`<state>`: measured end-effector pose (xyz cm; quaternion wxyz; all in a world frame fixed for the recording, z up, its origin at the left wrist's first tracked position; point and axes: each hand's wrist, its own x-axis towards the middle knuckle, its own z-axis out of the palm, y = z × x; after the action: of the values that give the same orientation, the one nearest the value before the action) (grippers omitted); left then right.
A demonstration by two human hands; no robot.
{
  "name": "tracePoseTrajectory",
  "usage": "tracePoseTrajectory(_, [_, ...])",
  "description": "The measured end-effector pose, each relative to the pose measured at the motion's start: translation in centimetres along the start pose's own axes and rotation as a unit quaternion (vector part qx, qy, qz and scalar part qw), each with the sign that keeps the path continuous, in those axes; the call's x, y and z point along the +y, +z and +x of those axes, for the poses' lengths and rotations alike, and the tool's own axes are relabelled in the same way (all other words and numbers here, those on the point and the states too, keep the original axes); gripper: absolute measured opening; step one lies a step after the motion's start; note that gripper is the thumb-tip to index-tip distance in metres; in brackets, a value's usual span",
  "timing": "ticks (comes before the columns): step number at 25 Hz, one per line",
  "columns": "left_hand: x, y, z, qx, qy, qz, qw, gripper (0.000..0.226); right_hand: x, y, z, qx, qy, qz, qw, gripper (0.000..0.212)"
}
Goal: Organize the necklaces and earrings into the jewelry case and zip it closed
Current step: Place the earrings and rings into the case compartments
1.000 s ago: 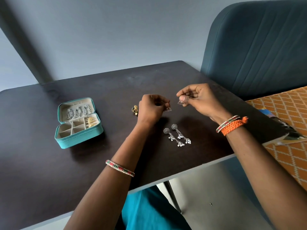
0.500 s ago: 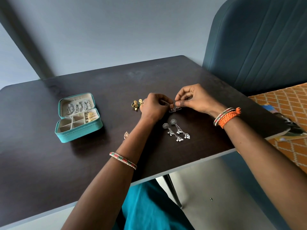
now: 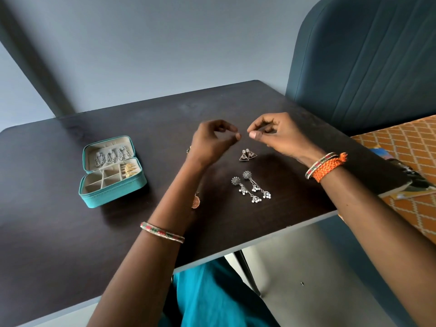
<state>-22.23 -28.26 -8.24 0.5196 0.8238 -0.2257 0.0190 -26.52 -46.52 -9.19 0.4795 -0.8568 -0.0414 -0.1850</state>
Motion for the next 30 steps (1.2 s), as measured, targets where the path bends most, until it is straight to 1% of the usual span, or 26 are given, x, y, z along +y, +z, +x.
tracePoseTrajectory(3, [0.2,-3.4,0.4,0.026,0.029,-0.032,0.999,0.007,-2.3,0.8,0.3,-0.009,-0.018,0.019,1.000,0.007])
tracePoseTrajectory(6, [-1.2,-5.8,0.7,0.060,0.022,0.016,0.998,0.013,-3.8,2.4,2.5,-0.039,-0.028,0.017,0.999,0.006])
tracePoseTrajectory(9, [-3.3,-6.1,0.5,0.090,-0.003,0.071,0.993,0.011,-3.1,5.1,5.3,-0.098,0.006,-0.030,0.995,0.011])
tracePoseTrajectory(10, [-3.9,-6.0,0.3,0.090,-0.009,0.093,0.992,0.010,-2.6,6.1,6.0,-0.100,0.013,-0.048,0.994,0.011])
tracePoseTrajectory(12, [-4.4,-5.8,0.0,0.091,-0.019,0.123,0.988,0.016,-2.0,7.4,6.5,-0.089,0.018,-0.081,0.993,0.006])
tracePoseTrajectory(14, [-4.5,-6.1,0.1,0.107,-0.051,0.139,0.983,0.021,-2.0,8.1,6.3,-0.075,0.005,-0.116,0.990,0.013])
tracePoseTrajectory(16, [-4.7,-6.4,0.2,0.094,-0.084,0.158,0.979,0.025,-2.2,8.5,6.0,-0.085,-0.002,-0.132,0.988,0.015])
tracePoseTrajectory(19, [-5.0,-6.2,-0.1,0.045,-0.083,0.170,0.981,0.018,-2.3,9.0,6.1,-0.117,-0.005,-0.148,0.982,0.011])
tracePoseTrajectory(22, [-5.0,-6.3,0.1,0.055,-0.096,0.173,0.979,0.016,-2.1,9.0,6.1,-0.112,0.004,-0.138,0.984,0.005])
tracePoseTrajectory(23, [-4.9,-6.4,0.2,0.059,-0.104,0.159,0.980,0.016,-2.4,8.8,6.0,-0.106,0.008,-0.118,0.987,0.005])
tracePoseTrajectory(24, [-4.6,-6.6,0.2,0.060,-0.107,0.116,0.986,0.015,-3.0,8.6,5.8,-0.097,0.012,-0.085,0.992,0.009])
tracePoseTrajectory(26, [-3.5,-7.0,-0.3,0.060,-0.104,-0.020,0.993,0.017,-4.6,8.1,5.0,-0.087,0.015,0.001,0.996,0.017])
tracePoseTrajectory(28, [-2.1,-7.7,-1.8,0.080,-0.069,-0.119,0.987,0.012,-6.7,7.7,3.8,-0.077,-0.004,0.064,0.995,0.019])
tracePoseTrajectory(30, [-0.5,-8.3,-3.9,0.095,-0.027,-0.162,0.982,0.007,-8.8,7.6,1.9,-0.062,-0.022,0.133,0.989,0.017])
